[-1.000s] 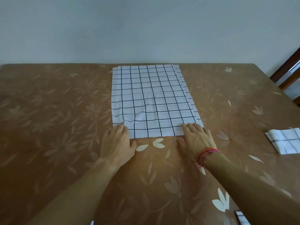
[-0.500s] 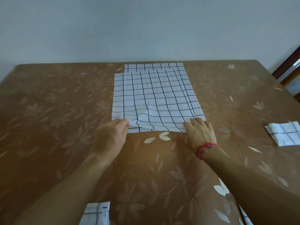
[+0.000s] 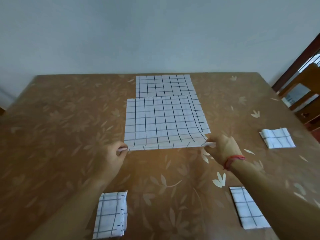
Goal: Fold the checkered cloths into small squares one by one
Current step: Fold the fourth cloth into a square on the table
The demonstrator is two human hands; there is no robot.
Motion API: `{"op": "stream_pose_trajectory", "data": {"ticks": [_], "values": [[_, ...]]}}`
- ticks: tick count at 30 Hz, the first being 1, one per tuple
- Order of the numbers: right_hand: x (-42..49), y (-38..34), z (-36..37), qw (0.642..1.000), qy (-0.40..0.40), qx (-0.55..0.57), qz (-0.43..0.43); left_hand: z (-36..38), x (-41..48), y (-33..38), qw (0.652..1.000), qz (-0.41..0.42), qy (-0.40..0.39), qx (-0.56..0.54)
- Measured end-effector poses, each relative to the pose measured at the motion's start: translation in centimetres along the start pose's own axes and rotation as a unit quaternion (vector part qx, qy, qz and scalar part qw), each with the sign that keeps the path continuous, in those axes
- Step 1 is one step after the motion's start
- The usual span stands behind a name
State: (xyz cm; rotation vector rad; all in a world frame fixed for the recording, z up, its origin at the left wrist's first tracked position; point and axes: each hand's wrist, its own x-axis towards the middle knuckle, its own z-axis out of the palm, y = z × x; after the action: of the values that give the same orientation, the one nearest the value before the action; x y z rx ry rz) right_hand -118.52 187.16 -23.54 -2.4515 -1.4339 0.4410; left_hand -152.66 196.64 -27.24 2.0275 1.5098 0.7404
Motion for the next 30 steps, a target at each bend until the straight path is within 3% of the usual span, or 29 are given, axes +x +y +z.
{"op": "stream_pose_trajectory", "data": {"ticks": [6, 15, 20, 30], "values": [[-4.1, 0.6, -1.9, 1.000, 0.001, 0.008, -0.010, -1.9, -3.5, 1.2, 0.997, -0.056, 0.013, -0.045], [-9.0, 0.1, -4.6, 1.000, -0.005, 0.023, 0.013, -4.2, -6.8, 2.8, 1.000, -0.013, 0.007, -0.016], [-9.0, 0.4, -4.9, 0.997, -0.024, 0.030, 0.066, -4.7, -6.9, 3.4, 1.000, 0.002, -0.003, -0.011], [-4.4, 1.1, -3.2, 0.989, -0.012, 0.125, 0.072, -1.9, -1.3, 3.3, 1.000, -0.008, 0.003, -0.003]]}}
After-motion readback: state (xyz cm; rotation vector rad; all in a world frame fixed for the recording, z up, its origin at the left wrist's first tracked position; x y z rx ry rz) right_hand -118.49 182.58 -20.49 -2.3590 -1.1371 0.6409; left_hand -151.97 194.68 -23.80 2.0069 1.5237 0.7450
